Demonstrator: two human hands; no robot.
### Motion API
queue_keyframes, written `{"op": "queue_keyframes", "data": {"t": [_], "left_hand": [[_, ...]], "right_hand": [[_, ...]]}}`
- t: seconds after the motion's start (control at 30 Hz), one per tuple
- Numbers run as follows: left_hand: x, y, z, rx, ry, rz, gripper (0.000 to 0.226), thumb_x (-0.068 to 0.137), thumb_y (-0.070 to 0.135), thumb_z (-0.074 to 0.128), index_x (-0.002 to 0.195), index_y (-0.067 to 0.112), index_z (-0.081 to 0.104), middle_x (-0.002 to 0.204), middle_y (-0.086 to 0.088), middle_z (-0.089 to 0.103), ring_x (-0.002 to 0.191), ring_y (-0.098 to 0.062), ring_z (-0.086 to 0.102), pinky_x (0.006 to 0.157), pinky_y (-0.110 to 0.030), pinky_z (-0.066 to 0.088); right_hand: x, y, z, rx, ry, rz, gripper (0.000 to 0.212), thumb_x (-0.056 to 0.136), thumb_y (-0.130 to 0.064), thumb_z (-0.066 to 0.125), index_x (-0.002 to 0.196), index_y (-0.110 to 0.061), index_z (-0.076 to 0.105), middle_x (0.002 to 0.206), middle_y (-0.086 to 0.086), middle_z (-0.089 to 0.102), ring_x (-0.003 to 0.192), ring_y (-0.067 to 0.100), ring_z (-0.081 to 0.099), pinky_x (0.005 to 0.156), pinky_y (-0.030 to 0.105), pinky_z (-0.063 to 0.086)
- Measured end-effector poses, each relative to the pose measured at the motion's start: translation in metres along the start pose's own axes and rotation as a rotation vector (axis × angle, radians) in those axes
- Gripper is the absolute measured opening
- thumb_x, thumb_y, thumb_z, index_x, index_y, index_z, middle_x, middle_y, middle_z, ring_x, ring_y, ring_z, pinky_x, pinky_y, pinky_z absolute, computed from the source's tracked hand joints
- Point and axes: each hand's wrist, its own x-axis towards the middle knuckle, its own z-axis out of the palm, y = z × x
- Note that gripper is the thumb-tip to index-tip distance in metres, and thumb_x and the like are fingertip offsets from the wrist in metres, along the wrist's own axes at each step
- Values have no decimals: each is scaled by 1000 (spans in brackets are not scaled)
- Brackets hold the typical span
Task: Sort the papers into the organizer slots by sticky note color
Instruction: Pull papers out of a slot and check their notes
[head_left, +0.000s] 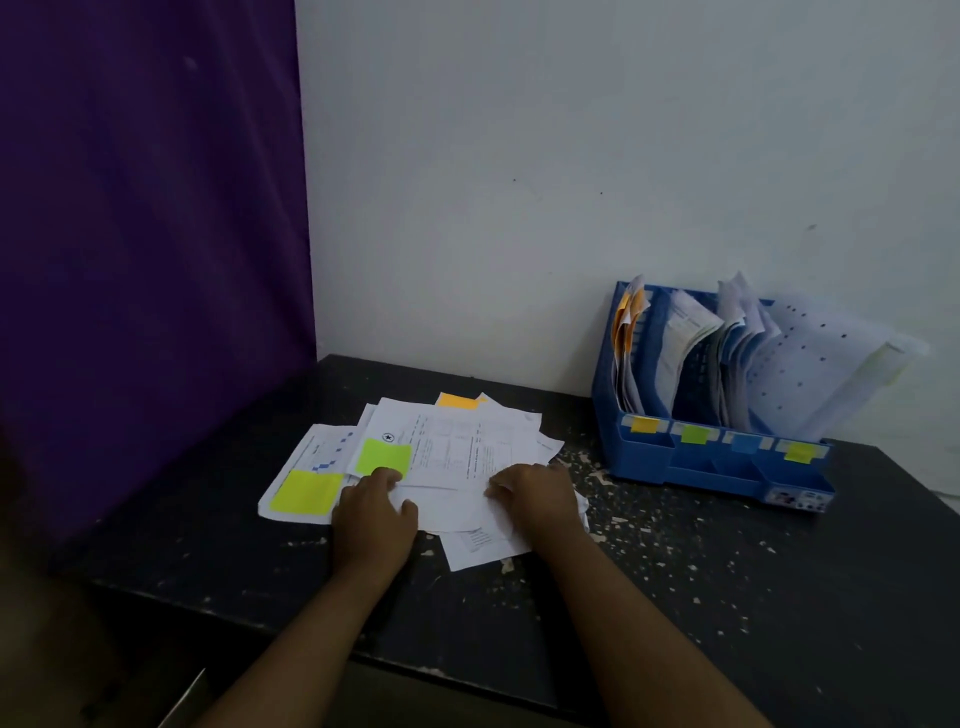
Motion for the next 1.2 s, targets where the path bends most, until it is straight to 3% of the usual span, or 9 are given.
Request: {"op": "queue_keyframes", "data": {"t": [0.2, 0.43, 0.53, 0.63, 0.8, 0.93, 1.0, 1.1, 1.2], "left_hand": [[5, -2, -1, -117, 92, -147, 48, 89, 18, 75, 134, 17, 58, 125, -10, 67, 116, -34, 61, 94, -47, 54], [43, -11, -34, -105, 21, -443, 45, 100, 33, 63, 141, 14, 62, 136, -9, 67, 122, -35, 63, 91, -37, 46], [49, -17, -34, -127, -2, -461, 33, 97, 47, 65, 119, 24, 72, 109, -1, 76, 103, -29, 70, 84, -36, 52], [43, -12, -34, -101, 35, -415, 26, 97, 51, 67, 90, 26, 69, 86, 3, 68, 89, -28, 67, 78, -38, 55], [27, -5, -33, -200, 127, -291, 27, 101, 43, 67, 101, 18, 77, 86, -1, 70, 81, -25, 61, 74, -38, 52], [16, -1, -40, -348, 148, -241, 39, 101, 38, 70, 127, 9, 74, 131, -11, 72, 122, -33, 64, 93, -36, 47], [11, -1, -42, -384, 170, -192, 30, 104, 38, 66, 116, 13, 78, 119, -8, 76, 116, -33, 67, 87, -36, 51], [-2, 3, -43, -397, 211, -141, 24, 105, 37, 63, 89, 21, 72, 81, 7, 70, 84, -24, 68, 64, -27, 46], [-12, 14, -48, -524, 287, -196, 19, 98, 39, 73, 96, 20, 76, 84, 9, 72, 85, -20, 69, 66, -29, 49]], "right_hand": [[-2, -4, 3, -152, 34, -143, 32, 108, -38, 47, 113, -29, 77, 107, -10, 75, 95, 10, 67, 108, 38, 38], [-11, -7, 16, -37, 132, -9, 37, 105, -33, 46, 81, -24, 73, 86, -8, 71, 75, 9, 64, 92, 39, 50], [-16, -2, 20, 36, 144, 24, 37, 103, -38, 46, 85, -24, 76, 88, -8, 75, 76, 9, 66, 87, 36, 53], [-23, -2, 16, 93, 167, 32, 37, 99, -41, 48, 84, -24, 77, 85, -10, 76, 73, 8, 66, 81, 34, 55], [-38, -8, 4, 295, 148, 42, 28, 99, -36, 59, 96, -22, 83, 97, -10, 80, 86, 8, 71, 88, 31, 57], [-57, -12, -7, 400, 120, 40, 23, 101, -33, 63, 113, -27, 81, 115, -13, 77, 102, -4, 62, 97, 18, 45], [-65, -13, -8, 412, 116, 68, 24, 101, -34, 63, 118, -29, 79, 123, -13, 74, 110, -4, 57, 101, 20, 43], [-78, -16, -10, 433, 115, 103, 26, 100, -38, 65, 123, -33, 76, 129, -14, 70, 122, 4, 57, 109, 29, 44], [-87, -19, -10, 512, 172, 105, 28, 98, -39, 67, 126, -37, 73, 131, -17, 68, 125, 4, 55, 112, 34, 44]]}}
